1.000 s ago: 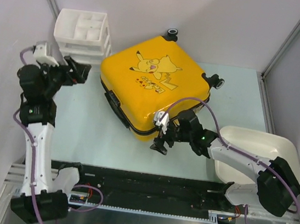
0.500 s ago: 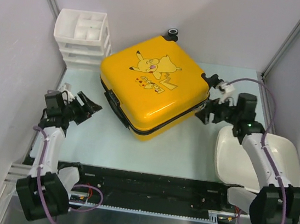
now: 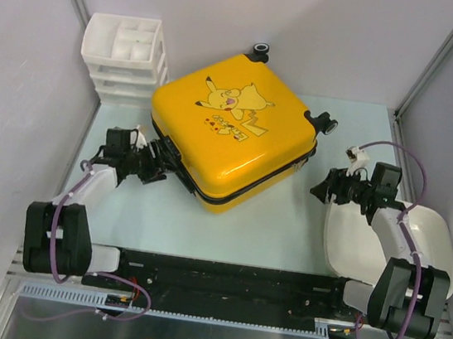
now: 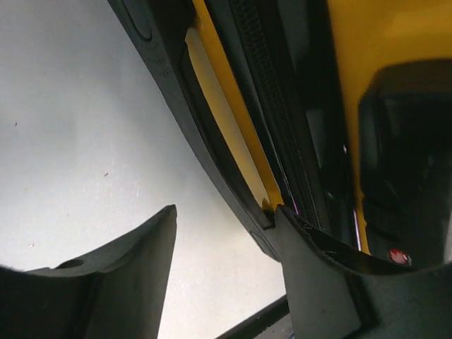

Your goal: Open, take out, and arrange the luggage

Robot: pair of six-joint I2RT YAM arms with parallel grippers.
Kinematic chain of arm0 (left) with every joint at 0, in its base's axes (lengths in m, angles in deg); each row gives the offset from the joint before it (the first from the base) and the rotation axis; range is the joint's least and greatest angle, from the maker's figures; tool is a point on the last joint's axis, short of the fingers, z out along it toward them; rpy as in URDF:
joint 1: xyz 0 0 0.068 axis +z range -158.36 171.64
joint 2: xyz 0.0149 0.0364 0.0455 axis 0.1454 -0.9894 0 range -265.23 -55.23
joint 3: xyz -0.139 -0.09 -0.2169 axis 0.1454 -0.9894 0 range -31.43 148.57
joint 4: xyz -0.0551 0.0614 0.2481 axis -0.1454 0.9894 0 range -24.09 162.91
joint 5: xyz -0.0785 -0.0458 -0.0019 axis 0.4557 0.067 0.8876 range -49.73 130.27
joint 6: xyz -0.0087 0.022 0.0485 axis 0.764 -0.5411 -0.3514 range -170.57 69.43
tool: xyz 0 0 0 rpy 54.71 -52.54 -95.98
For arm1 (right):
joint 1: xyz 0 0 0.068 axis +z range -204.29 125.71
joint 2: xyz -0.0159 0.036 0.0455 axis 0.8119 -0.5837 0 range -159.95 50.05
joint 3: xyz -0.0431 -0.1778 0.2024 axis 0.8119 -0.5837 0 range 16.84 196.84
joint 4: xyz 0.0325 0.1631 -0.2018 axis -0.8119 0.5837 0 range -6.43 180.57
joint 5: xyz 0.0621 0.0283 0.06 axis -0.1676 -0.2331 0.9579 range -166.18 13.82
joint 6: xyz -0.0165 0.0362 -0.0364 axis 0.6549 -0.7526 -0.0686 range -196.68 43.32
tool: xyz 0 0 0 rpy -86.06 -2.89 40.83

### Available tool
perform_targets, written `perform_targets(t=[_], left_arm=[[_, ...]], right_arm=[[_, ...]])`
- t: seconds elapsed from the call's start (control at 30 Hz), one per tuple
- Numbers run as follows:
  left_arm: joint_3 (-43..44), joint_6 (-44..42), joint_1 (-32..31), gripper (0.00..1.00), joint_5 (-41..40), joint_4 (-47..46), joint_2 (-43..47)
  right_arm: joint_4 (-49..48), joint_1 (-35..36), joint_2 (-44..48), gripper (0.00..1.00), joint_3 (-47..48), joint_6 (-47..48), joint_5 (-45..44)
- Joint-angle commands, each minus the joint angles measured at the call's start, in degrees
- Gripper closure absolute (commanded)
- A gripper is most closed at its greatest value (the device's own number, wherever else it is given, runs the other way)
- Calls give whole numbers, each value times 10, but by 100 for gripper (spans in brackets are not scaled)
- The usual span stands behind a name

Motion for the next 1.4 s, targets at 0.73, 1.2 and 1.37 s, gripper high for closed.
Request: perform_targets(t=[0.73,1.2,1.37], left_arm=[[72,-16,55,100,-12,-55,-165],[84,-17,56,100,-8,-52,-173],[85,-15,56,100,-6,-52,-175]], right_arm=[[-429,132,-67,61,-98,5,-96],[-485,153,-104,68,-93,34,-117],[-477,161,-119,69,-80,49,-124]])
